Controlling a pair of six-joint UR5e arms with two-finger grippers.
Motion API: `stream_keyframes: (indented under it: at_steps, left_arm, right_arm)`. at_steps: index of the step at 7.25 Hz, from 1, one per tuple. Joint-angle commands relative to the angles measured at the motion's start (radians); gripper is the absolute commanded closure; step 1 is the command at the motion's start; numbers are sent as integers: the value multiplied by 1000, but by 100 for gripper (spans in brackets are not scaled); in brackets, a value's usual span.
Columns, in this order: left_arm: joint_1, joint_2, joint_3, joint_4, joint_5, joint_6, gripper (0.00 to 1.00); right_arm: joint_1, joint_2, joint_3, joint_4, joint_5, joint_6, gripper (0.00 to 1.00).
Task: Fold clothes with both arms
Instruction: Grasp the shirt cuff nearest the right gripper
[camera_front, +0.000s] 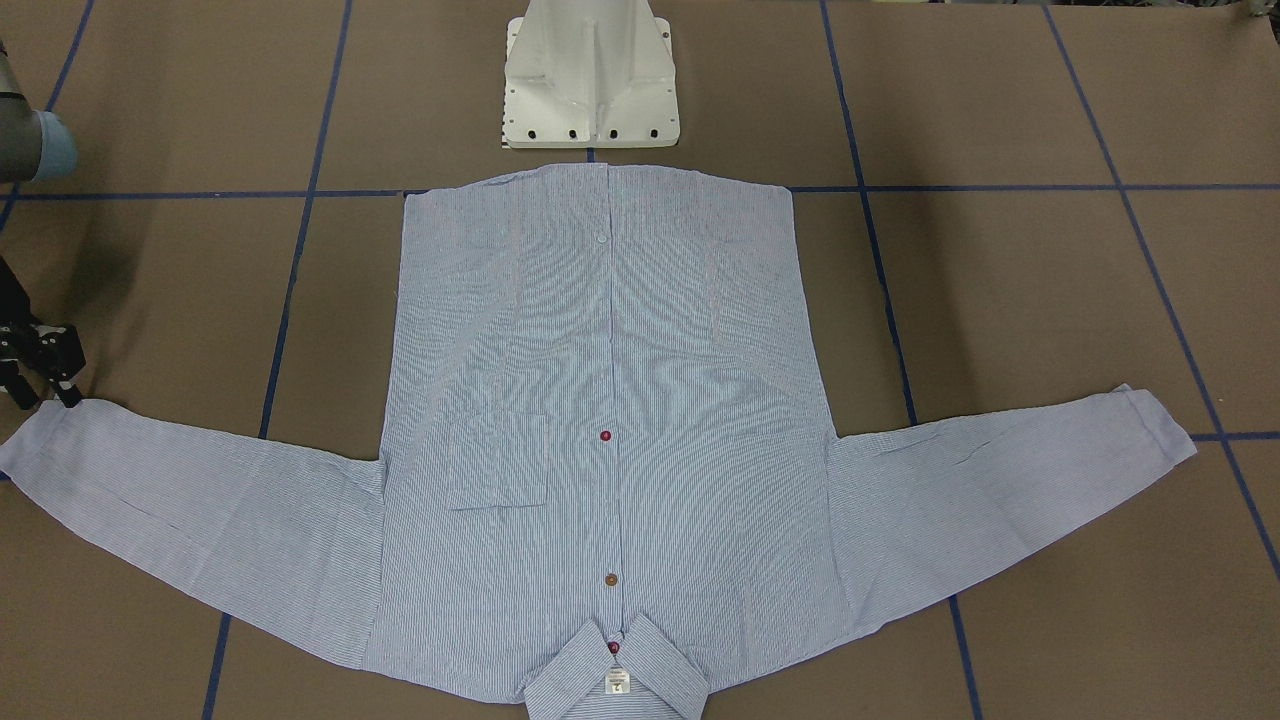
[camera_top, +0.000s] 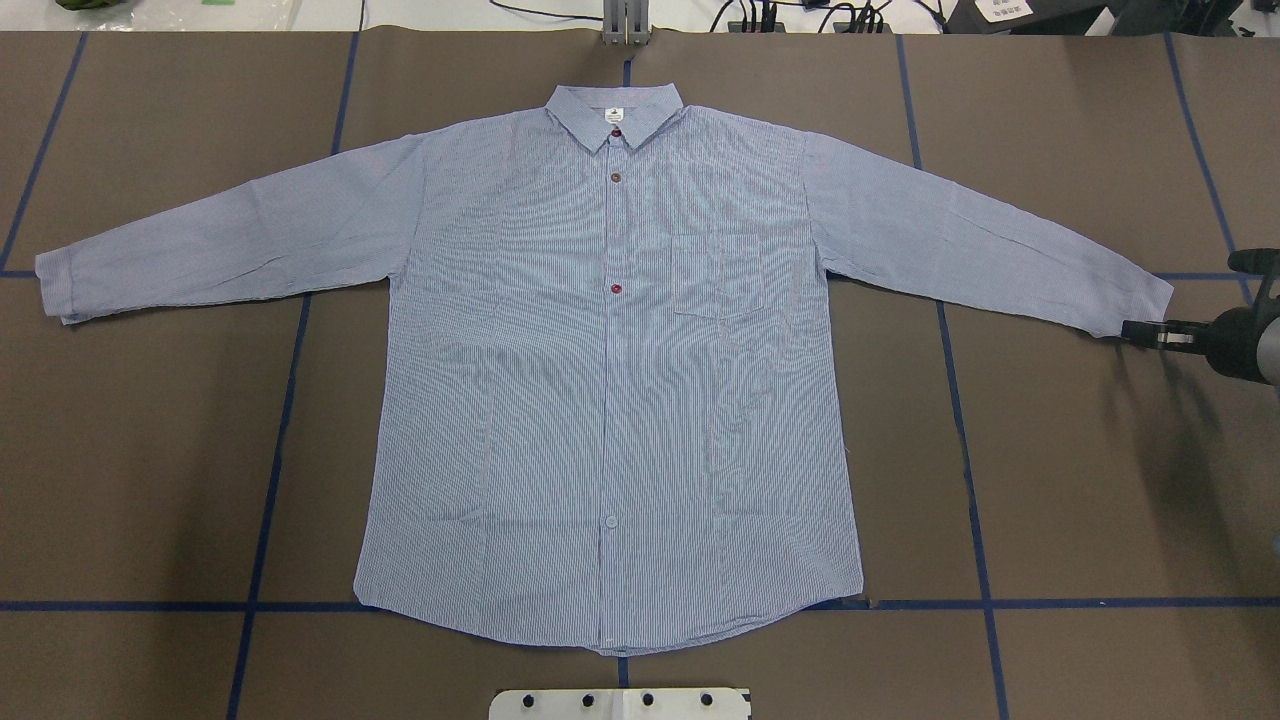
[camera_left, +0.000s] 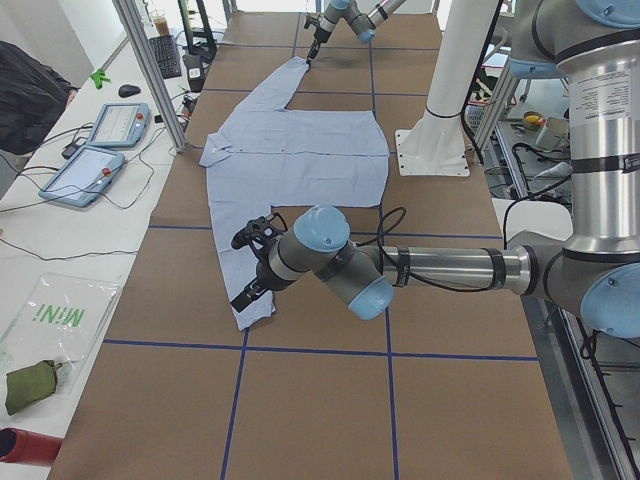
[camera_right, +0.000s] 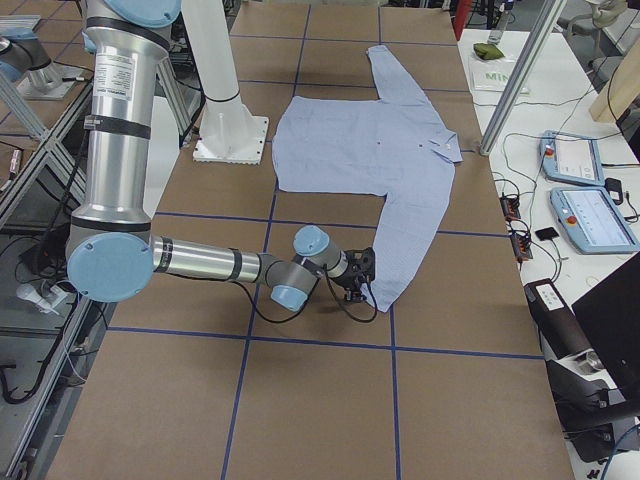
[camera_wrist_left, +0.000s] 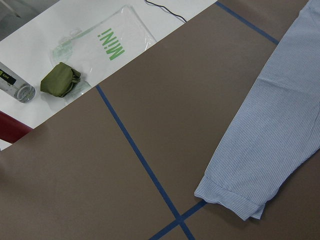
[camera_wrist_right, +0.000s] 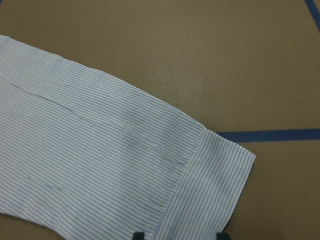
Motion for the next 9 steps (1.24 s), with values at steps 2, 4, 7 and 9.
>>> stream_keyframes:
  at_steps: [2, 4, 7, 9]
  left_arm:
    - [0, 1, -1, 0, 0, 0, 0]
    - [0, 1, -1, 0, 0, 0, 0]
    - [0, 1, -1, 0, -2, 0, 0]
    - [0, 1, -1, 0, 0, 0, 0]
  right_arm:
    - [-1, -1, -13, 2, -12, 0, 99]
    - [1, 5, 5, 0, -9, -2, 100]
    - [8, 44, 198, -169, -3, 0, 100]
    - [4, 210, 249, -225, -6, 5, 100]
